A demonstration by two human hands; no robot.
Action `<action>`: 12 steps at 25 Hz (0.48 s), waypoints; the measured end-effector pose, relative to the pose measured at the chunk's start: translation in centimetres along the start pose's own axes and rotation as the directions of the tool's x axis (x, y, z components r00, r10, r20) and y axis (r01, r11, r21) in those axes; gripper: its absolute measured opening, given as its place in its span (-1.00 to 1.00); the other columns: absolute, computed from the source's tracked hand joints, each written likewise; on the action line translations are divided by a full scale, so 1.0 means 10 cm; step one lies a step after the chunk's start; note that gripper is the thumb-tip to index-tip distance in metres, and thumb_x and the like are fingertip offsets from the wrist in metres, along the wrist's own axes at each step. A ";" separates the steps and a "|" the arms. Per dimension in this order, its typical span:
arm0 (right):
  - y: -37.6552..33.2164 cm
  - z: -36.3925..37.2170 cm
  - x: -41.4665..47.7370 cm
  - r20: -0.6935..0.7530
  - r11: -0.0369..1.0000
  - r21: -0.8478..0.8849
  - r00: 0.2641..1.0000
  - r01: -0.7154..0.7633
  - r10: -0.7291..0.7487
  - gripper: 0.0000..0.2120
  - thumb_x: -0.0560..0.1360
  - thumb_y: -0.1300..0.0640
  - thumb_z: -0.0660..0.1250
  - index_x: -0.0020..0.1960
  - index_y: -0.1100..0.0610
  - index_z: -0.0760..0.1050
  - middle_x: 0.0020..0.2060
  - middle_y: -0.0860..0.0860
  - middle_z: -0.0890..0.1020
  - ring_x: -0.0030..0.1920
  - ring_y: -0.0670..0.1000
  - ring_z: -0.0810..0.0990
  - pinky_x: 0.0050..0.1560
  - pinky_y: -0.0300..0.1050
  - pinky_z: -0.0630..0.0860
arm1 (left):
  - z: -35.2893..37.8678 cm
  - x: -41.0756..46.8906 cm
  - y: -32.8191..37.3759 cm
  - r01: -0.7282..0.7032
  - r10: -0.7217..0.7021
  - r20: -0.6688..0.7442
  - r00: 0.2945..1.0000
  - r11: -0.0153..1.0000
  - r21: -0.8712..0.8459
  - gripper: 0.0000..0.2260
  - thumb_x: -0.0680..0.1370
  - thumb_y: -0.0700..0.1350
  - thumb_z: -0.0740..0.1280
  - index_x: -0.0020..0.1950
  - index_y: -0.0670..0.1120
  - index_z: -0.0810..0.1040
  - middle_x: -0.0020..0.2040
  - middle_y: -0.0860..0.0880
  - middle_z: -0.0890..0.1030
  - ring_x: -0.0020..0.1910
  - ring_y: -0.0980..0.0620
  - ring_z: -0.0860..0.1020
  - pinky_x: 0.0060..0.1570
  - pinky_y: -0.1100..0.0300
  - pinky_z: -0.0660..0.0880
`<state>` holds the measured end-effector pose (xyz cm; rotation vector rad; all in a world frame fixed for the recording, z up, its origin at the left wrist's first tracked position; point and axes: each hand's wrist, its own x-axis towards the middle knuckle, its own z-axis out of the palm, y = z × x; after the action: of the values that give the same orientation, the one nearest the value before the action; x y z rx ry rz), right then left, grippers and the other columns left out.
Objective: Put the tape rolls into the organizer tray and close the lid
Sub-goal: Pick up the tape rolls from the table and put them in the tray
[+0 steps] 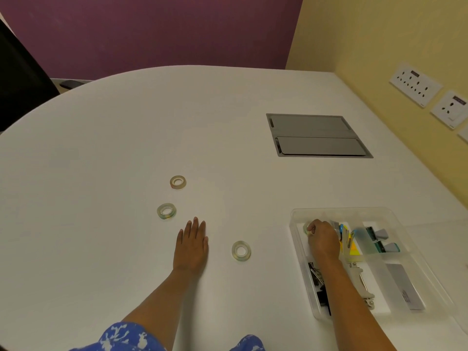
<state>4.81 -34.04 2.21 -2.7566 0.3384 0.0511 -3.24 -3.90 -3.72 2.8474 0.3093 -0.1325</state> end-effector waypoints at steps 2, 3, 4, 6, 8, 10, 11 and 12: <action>-0.07 -0.03 0.00 -0.034 1.000 0.029 0.999 0.009 -0.008 -0.79 0.47 0.47 0.25 0.03 0.32 0.55 0.02 0.26 0.59 0.00 0.21 0.58 -0.17 -0.07 0.50 | 0.00 0.00 0.00 -0.003 0.003 -0.004 1.000 1.000 -0.007 -0.55 0.67 -0.04 -0.08 0.57 -0.03 -0.06 0.59 -0.03 -0.08 0.57 0.00 -0.09 0.55 0.07 -0.10; -0.11 -0.05 0.00 -0.051 0.999 0.044 0.999 0.018 -0.016 -0.80 0.47 0.46 0.26 0.04 0.32 0.56 0.02 0.26 0.59 0.01 0.21 0.58 -0.13 -0.04 0.53 | 0.01 0.00 0.00 -0.005 0.005 -0.004 1.000 1.000 -0.014 -0.55 0.67 -0.03 -0.08 0.57 -0.03 -0.06 0.59 -0.03 -0.08 0.57 0.00 -0.09 0.55 0.07 -0.11; -0.16 -0.07 -0.01 -0.066 0.998 0.062 0.997 0.031 -0.027 -0.81 0.47 0.45 0.27 0.04 0.32 0.56 0.02 0.25 0.59 0.02 0.21 0.58 -0.09 -0.01 0.55 | 0.01 0.00 -0.01 -0.007 0.007 -0.006 1.000 1.000 -0.020 -0.54 0.67 -0.03 -0.09 0.57 -0.03 -0.07 0.59 -0.03 -0.09 0.57 0.01 -0.10 0.55 0.07 -0.12; -0.28 -0.12 0.00 -0.091 0.993 0.092 0.994 0.072 -0.064 -0.83 0.48 0.42 0.29 0.05 0.31 0.55 0.02 0.24 0.60 0.04 0.20 0.58 -0.06 0.02 0.57 | 0.03 0.00 -0.03 -0.009 0.008 -0.019 1.000 0.999 -0.038 -0.54 0.67 -0.03 -0.08 0.57 -0.02 -0.07 0.59 -0.02 -0.09 0.57 0.01 -0.11 0.54 0.08 -0.14; -0.45 -0.16 0.02 -0.117 0.983 0.124 0.986 0.135 -0.120 -0.84 0.50 0.37 0.31 0.06 0.28 0.55 0.02 0.22 0.60 0.03 0.18 0.58 -0.07 -0.02 0.55 | 0.05 -0.01 -0.05 -0.016 0.014 -0.035 0.999 0.998 -0.065 -0.54 0.67 -0.03 -0.07 0.56 -0.02 -0.06 0.59 -0.01 -0.08 0.57 0.02 -0.11 0.54 0.08 -0.15; -0.68 -0.16 0.05 -0.130 0.966 0.158 0.974 0.207 -0.187 -0.83 0.51 0.33 0.33 0.09 0.25 0.55 0.04 0.19 0.60 0.05 0.15 0.58 -0.08 -0.09 0.52 | 0.07 -0.01 -0.08 -0.020 0.015 -0.052 0.999 0.995 -0.096 -0.54 0.67 -0.02 -0.06 0.56 -0.01 -0.04 0.59 0.00 -0.07 0.57 0.03 -0.11 0.54 0.09 -0.16; -0.80 -0.15 0.07 -0.127 0.958 0.163 0.968 0.237 -0.218 -0.82 0.52 0.30 0.33 0.11 0.24 0.55 0.05 0.17 0.60 0.07 0.14 0.57 -0.06 -0.10 0.52 | 0.09 0.00 -0.09 -0.022 0.016 -0.060 0.998 0.994 -0.103 -0.54 0.67 -0.01 -0.06 0.56 0.00 -0.04 0.59 0.01 -0.06 0.57 0.04 -0.11 0.54 0.10 -0.16; -0.93 -0.13 0.08 -0.116 0.951 0.163 0.962 0.264 -0.248 -0.81 0.52 0.28 0.33 0.13 0.22 0.55 0.07 0.16 0.60 0.09 0.13 0.56 -0.04 -0.08 0.53 | 0.10 0.00 -0.10 -0.026 0.019 -0.068 0.997 0.995 -0.099 -0.54 0.66 0.00 -0.06 0.56 0.01 -0.04 0.59 0.02 -0.06 0.57 0.05 -0.11 0.54 0.11 -0.17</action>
<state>7.84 -26.29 6.63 -2.6065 0.0046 -0.1691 -3.50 -3.27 -4.98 2.7588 0.2888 -0.0161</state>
